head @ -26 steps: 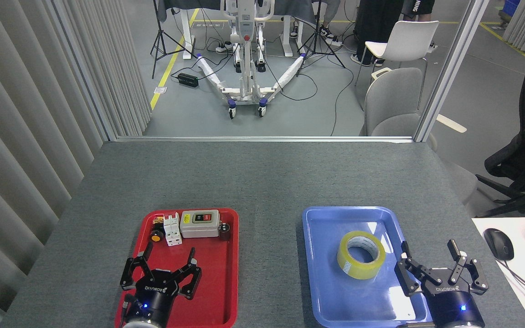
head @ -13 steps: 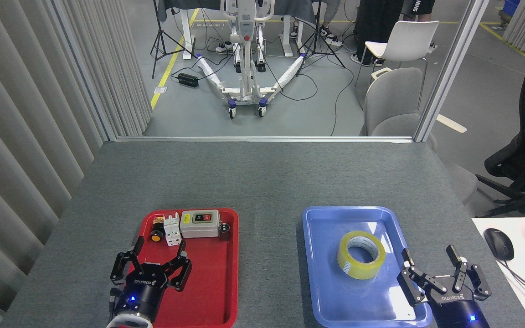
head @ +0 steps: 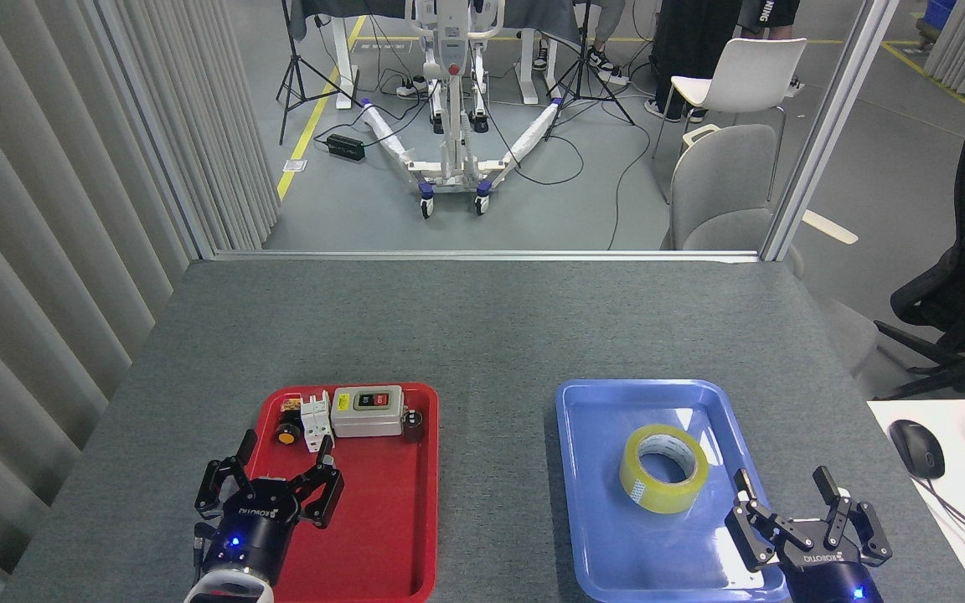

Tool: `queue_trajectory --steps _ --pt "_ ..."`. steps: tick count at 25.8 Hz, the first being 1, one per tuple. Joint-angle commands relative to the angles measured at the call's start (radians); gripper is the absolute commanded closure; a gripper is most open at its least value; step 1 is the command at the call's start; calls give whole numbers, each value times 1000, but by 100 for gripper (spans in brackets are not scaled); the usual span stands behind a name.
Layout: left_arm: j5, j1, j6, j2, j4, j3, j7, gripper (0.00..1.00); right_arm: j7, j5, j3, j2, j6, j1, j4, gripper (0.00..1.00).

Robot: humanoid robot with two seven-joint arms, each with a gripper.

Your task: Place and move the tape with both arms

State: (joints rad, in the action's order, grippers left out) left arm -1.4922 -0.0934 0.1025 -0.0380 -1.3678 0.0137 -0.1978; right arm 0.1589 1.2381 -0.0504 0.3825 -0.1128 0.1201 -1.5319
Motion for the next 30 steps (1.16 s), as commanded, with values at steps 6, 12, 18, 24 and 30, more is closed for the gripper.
queue_trajectory --steps 6,12,18,24,30 --pt "4 0 -12 0 -2 2 0 0 -56 -3 3 13 2 6 -20 0" --pt "6 -3 -23 0 -2 3 0 0 -50 -3 4 13 5 3 -45 0" --pt "7 -3 -23 -5 -2 15 0 0 -53 -5 0 15 12 1 -45 0" --pt "9 -12 -23 -5 -1 17 0 0 -53 -5 0 13 12 1 -45 0" --pt "9 -20 -23 -5 1 17 0 0 -53 -5 -2 13 12 1 -45 0"
